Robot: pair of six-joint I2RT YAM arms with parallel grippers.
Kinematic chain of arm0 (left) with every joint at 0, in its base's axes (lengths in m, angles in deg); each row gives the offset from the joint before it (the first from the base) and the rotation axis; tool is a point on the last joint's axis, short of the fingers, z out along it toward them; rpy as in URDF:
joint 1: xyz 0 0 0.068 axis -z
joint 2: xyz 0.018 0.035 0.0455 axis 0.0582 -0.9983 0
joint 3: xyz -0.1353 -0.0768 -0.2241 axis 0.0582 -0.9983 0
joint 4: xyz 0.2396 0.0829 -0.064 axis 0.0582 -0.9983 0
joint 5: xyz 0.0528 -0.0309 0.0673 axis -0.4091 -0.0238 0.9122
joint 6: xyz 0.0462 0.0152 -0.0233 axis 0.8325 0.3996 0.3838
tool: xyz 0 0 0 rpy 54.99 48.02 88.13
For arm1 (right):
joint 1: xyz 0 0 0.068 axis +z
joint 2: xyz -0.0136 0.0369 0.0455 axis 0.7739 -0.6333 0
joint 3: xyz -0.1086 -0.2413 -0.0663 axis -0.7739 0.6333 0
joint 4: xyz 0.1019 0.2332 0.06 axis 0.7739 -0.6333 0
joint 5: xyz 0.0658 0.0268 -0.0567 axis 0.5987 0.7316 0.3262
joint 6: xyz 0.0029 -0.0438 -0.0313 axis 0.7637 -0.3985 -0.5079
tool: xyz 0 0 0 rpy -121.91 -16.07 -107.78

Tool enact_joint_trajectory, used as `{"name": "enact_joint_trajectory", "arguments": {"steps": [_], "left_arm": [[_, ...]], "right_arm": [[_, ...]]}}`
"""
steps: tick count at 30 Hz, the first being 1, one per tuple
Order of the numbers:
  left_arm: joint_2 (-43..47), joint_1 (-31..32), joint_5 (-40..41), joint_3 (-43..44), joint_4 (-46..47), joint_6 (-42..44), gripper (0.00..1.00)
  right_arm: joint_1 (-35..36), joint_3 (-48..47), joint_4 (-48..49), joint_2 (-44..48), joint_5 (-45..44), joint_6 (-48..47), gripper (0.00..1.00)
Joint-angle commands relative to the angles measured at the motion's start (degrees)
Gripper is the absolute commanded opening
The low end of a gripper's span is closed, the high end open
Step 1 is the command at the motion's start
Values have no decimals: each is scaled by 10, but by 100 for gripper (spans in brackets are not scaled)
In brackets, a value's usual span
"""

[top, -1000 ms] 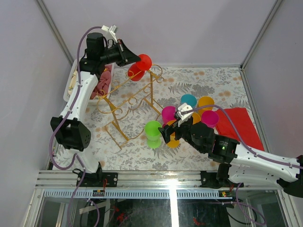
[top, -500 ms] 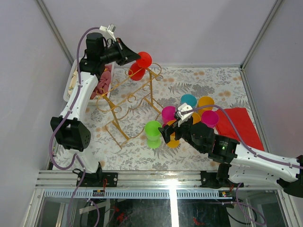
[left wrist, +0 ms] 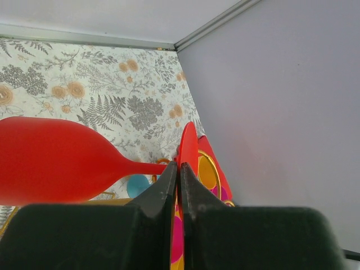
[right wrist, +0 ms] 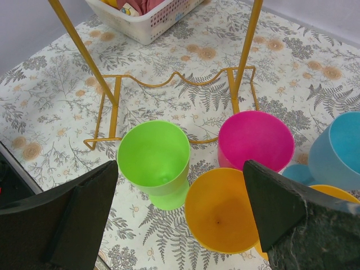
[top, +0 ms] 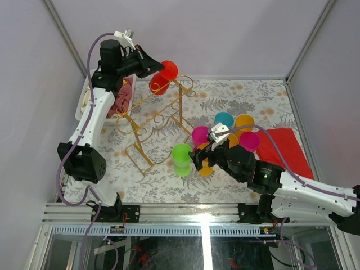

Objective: Take the wine glass off the wine glass rack
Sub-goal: Pick up the wine glass from the wine rack.

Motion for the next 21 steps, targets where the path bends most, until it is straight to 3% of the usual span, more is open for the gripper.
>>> {"name": "enact_joint_trajectory", "arguments": {"steps": [1,9,21], "left_arm": [[26,-8,20,-2,50,5,0],[36,-11,34,-2,41,21,0],[153,-48,176,-59,6,98,0]], "right_arm": [[3,-17,16,4,-11,2,99],[3,-13,18,11,-23,3,99],[4,-13,15,13,-31,5,99]]}}
